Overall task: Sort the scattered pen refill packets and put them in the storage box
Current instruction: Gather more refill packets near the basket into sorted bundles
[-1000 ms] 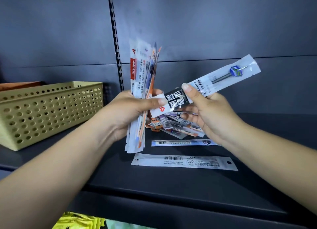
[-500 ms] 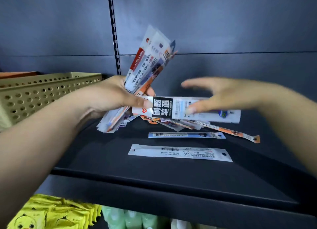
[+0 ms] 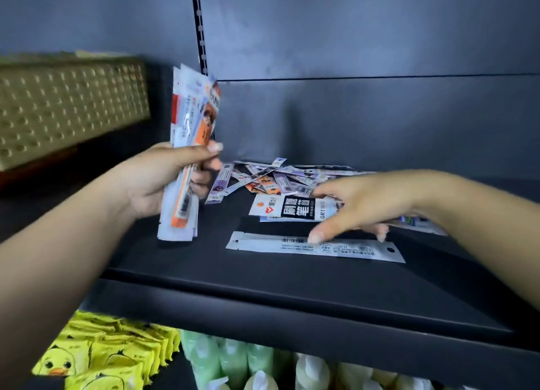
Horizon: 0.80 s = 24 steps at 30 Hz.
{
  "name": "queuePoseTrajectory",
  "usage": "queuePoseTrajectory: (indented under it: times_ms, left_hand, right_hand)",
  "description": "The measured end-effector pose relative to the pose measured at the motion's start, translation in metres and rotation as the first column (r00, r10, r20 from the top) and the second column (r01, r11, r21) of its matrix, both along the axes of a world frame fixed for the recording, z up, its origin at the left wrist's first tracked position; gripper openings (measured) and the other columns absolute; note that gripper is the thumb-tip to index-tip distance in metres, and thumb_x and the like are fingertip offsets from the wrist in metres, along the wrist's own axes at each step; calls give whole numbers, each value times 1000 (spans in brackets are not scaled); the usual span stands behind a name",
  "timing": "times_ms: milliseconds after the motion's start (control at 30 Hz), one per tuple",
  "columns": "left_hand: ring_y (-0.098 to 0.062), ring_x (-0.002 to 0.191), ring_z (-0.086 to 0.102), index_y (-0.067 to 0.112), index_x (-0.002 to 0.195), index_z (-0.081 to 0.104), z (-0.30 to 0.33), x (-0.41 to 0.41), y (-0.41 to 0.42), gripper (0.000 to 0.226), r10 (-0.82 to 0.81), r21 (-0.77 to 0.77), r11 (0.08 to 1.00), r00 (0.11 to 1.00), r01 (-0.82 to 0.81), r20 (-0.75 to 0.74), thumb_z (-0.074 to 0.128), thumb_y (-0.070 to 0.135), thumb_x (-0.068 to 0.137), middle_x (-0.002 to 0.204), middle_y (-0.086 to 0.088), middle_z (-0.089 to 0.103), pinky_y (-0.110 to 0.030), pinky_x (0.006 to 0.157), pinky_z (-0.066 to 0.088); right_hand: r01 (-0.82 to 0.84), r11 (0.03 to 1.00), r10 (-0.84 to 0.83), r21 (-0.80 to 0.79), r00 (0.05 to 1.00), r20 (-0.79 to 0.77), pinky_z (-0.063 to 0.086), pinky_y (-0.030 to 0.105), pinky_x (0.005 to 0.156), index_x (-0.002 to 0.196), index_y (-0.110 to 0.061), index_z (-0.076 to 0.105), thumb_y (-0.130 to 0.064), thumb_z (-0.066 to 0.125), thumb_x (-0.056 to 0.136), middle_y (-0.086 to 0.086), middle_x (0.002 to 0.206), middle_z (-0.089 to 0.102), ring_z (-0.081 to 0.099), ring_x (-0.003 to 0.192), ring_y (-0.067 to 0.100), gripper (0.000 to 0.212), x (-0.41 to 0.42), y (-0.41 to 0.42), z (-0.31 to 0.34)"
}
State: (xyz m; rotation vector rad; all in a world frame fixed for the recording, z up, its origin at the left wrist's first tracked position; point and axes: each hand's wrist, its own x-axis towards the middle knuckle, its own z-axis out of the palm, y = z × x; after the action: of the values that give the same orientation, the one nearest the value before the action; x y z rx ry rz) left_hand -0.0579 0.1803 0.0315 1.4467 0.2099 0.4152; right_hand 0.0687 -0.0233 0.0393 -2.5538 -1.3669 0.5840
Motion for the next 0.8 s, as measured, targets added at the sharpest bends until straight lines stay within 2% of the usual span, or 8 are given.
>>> queuePoseTrajectory:
  times_ms: [100, 233, 367, 433, 533, 667, 733, 800]
  left_hand:
    - [-1, 32, 35, 18, 64, 56, -10, -8, 6, 38, -150, -52, 988, 988, 148, -46, 85, 22, 41, 48, 5, 48, -13, 33, 33]
    - [-1, 31, 36, 17, 67, 63, -11, -10, 4, 47, -275, -40, 961, 954, 272, -115, 91, 22, 30, 49, 2, 51, -13, 32, 33]
    - [-2, 32, 36, 14, 69, 59, -6, -1, -3, 31, -161, 45, 983, 956, 177, -247, 80, 6, 48, 68, -8, 69, -12, 35, 33]
    - [-2, 32, 36, 14, 70, 57, -5, 2, -6, 26, -155, 41, 984, 943, 174, -293, 76, 10, 54, 61, -6, 66, -12, 34, 33]
    - [-2, 32, 38, 14, 71, 64, -6, 3, -8, 49, -285, -76, 959, 924, 275, -255, 90, 14, 30, 47, 0, 54, -13, 32, 33]
    - [-1, 27, 37, 14, 72, 72, -1, 11, -10, 57, -344, -158, 934, 923, 319, -170, 92, 31, 22, 57, 1, 65, -11, 30, 33]
    - [-1, 29, 36, 11, 85, 68, 1, 14, -11, 66, -257, -77, 966, 953, 247, -162, 93, 25, 25, 58, 2, 63, -11, 31, 32]
    - [-1, 32, 35, 12, 85, 66, 1, 16, -17, 47, -124, 89, 986, 978, 141, -166, 85, 9, 43, 54, 3, 56, -12, 34, 30]
  right_hand:
    - [-15, 994, 29, -105, 990, 139, 37, 12, 47, 114, -20, 45, -59, 66, 64, -1, 36, 49, 46, 36, 10, 67, 0, 9, -8]
    - [-43, 995, 52, -89, 993, 106, 36, 17, 48, 72, -18, 41, -47, 69, 69, 0, 35, 47, 42, 30, 7, 41, 4, 13, -11]
    - [-50, 999, 48, -20, 996, -77, 37, 10, 40, 66, -15, 42, -28, 73, 71, -4, 27, 37, 36, 28, 7, 34, 3, 6, -7]
    - [-22, 998, 34, 67, 982, -184, 39, 12, 39, 66, -14, 43, -22, 73, 71, -3, 28, 34, 33, 28, 7, 31, 5, 0, -2]
    - [32, 986, 7, 166, 973, -231, 38, 14, 38, 68, -9, 44, -19, 72, 71, -5, 28, 34, 31, 27, 6, 29, 10, -7, 6]
    - [73, 974, -14, 216, 965, -263, 38, 17, 37, 63, -16, 54, -20, 72, 70, -3, 31, 36, 30, 28, 7, 20, 15, -12, 9]
    - [86, 971, -25, 223, 965, -261, 37, 18, 38, 65, -16, 54, -23, 72, 70, -4, 31, 35, 31, 27, 7, 20, 17, -13, 8]
    - [92, 968, -25, 233, 961, -274, 37, 18, 38, 68, -15, 54, -24, 72, 70, -4, 31, 35, 30, 27, 7, 20, 18, -14, 8]
